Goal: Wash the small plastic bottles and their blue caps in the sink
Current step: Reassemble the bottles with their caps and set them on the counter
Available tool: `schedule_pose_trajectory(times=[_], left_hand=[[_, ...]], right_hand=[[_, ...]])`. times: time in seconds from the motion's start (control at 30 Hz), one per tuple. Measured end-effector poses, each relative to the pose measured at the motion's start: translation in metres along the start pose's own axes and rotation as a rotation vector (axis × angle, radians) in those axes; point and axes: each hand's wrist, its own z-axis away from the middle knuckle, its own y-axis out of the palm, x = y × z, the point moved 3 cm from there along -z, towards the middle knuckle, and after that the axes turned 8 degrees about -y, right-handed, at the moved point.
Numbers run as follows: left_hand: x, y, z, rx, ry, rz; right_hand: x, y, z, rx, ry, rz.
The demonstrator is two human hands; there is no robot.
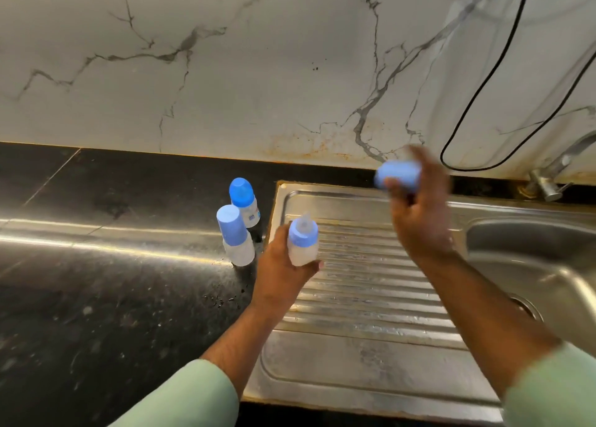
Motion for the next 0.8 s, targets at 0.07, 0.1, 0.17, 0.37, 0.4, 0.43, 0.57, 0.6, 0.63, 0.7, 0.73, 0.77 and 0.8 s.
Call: schedule_pose_trajectory(times=[0.07, 0.1, 0.17, 0.37, 0.4, 0.43, 0.57, 0.6, 0.63, 0.7, 0.73, 0.77, 0.8], left_hand=[[0.000, 0.005, -0.001, 0.083, -0.014, -0.031], [0.000, 0.006, -0.002, 0.086, -0.012, -0.034], [-0.002, 0.007, -0.005, 0.084, 0.014, -0.049], [-0.012, 0.010, 0.000, 0.086, 0.034, -0.050], [-0.014, 0.011, 0.000, 0.092, 0.050, -0.050], [-0.016, 0.012, 0.001, 0.100, 0.064, -0.042], [-0.022, 0.011, 0.008, 0.166, 0.101, -0.043], [-0.020, 0.009, 0.010, 0.167, 0.111, -0.041], [-0.019, 0.007, 0.012, 0.160, 0.123, -0.037], [-0.017, 0.002, 0.019, 0.133, 0.154, -0.056], [-0.015, -0.001, 0.023, 0.122, 0.170, -0.065], [-0.015, -0.004, 0.028, 0.102, 0.190, -0.060], [-0.014, -0.008, 0.033, 0.069, 0.206, -0.048]], right_hand=[[-0.017, 0.033, 0.029, 0.704, 0.258, 0.141], [-0.020, 0.038, 0.037, 0.805, 0.295, 0.184], [-0.007, 0.020, 0.025, 0.494, 0.297, -0.060], [0.056, -0.001, 0.014, 0.204, -0.108, -0.285], [0.061, 0.004, 0.015, 0.235, -0.144, -0.267], [0.063, 0.008, 0.017, 0.258, -0.173, -0.236], [0.071, 0.012, 0.014, 0.354, -0.165, -0.236], [0.072, 0.013, 0.014, 0.383, -0.130, -0.275], [0.073, 0.014, 0.015, 0.407, -0.093, -0.309], [0.075, 0.017, 0.022, 0.435, -0.042, -0.359], [0.079, 0.019, 0.026, 0.441, -0.042, -0.354], [0.085, 0.023, 0.030, 0.446, -0.053, -0.332], [0.093, 0.026, 0.035, 0.436, -0.076, -0.303]])
